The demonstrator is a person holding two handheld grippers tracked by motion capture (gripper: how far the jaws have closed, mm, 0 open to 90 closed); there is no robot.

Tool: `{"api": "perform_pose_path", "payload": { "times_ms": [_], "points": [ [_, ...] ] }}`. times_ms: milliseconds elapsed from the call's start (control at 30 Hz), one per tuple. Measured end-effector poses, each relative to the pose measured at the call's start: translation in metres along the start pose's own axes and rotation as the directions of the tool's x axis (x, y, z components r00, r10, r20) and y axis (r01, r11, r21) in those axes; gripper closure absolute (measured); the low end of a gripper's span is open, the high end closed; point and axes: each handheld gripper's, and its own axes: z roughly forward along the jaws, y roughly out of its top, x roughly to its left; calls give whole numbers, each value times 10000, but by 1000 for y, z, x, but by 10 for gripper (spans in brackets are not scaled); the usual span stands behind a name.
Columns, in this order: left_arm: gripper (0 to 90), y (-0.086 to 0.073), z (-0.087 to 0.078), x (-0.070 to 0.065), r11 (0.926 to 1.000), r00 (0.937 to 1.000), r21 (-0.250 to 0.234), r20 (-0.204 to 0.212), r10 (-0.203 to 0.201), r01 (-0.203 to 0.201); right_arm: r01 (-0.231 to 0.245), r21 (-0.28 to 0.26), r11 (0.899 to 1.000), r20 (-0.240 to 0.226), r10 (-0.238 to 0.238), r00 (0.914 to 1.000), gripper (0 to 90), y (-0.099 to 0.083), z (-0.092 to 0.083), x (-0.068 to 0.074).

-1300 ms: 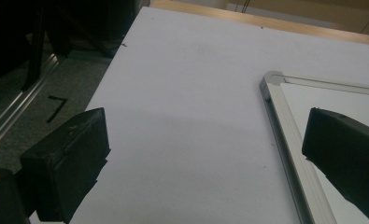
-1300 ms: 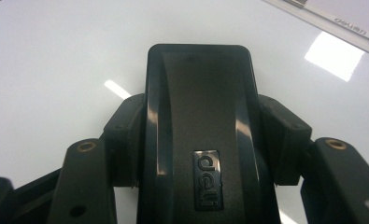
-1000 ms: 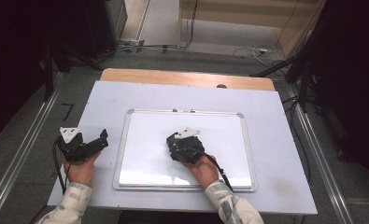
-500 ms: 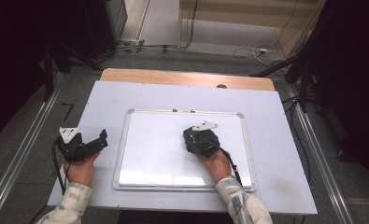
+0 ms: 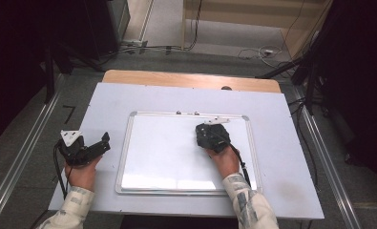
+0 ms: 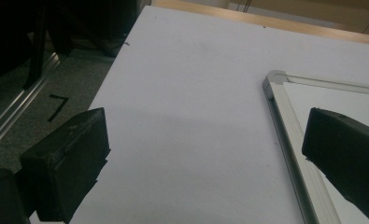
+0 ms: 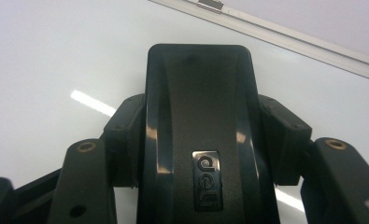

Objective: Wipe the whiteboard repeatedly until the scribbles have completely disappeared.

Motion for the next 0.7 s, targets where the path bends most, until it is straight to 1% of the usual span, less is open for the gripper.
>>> {"api": "perform_pose_path", "payload": {
  "times_ms": [100,133,167,267,367,400,433,467,500,533,567,600,700],
  "points": [
    [12,0,0,1,10000,10000,-30,-19,-23,23,-12,-1,10000,5,12,10000,389,0,0,0],
    [12,0,0,1,10000,10000,-25,-37,-43,43,-44,-10,10000,-11,44,10000,390,0,0,0],
    [12,0,0,2,10000,10000,-33,-33,-53,53,-231,-9,9997,-75,230,9997,390,0,-1,-1],
    [12,1,1,3,9999,9999,-37,-40,-107,107,-246,43,9997,-61,247,9997,389,-1,-2,0],
    [12,0,1,3,10000,10000,-24,-25,-72,72,-396,-12,9992,-235,396,9989,389,-1,-6,0],
    [12,0,0,2,10000,10000,-21,-18,-67,67,-422,-124,9990,-270,418,9988,389,-1,-9,1],
    [12,0,0,2,10000,10000,-29,-26,-68,67,-541,-436,9976,-393,524,9979,389,2,-17,1],
    [12,0,0,2,10000,10000,-41,-17,-73,73,-541,-436,9976,-393,524,9979,389,2,-17,1],
    [12,0,0,2,10000,10000,-41,-17,-60,60,-612,-563,9965,-458,587,9972,389,3,-21,0],
    [12,0,0,2,10000,10000,-32,-22,-54,54,-687,-730,9950,-433,657,9969,388,5,-28,-2],
    [12,0,0,2,10000,10000,-16,-25,-42,42,-687,-730,9950,-433,657,9969,388,5,-28,-2],
    [12,0,0,1,10000,10000,-18,-26,-42,42,-718,-687,9951,-315,698,9971,387,6,-32,-5],
    [12,1,-1,1,9999,10000,-76,-17,-66,66,-744,-667,9950,-179,733,9971,387,5,-34,-9]
  ]
}}
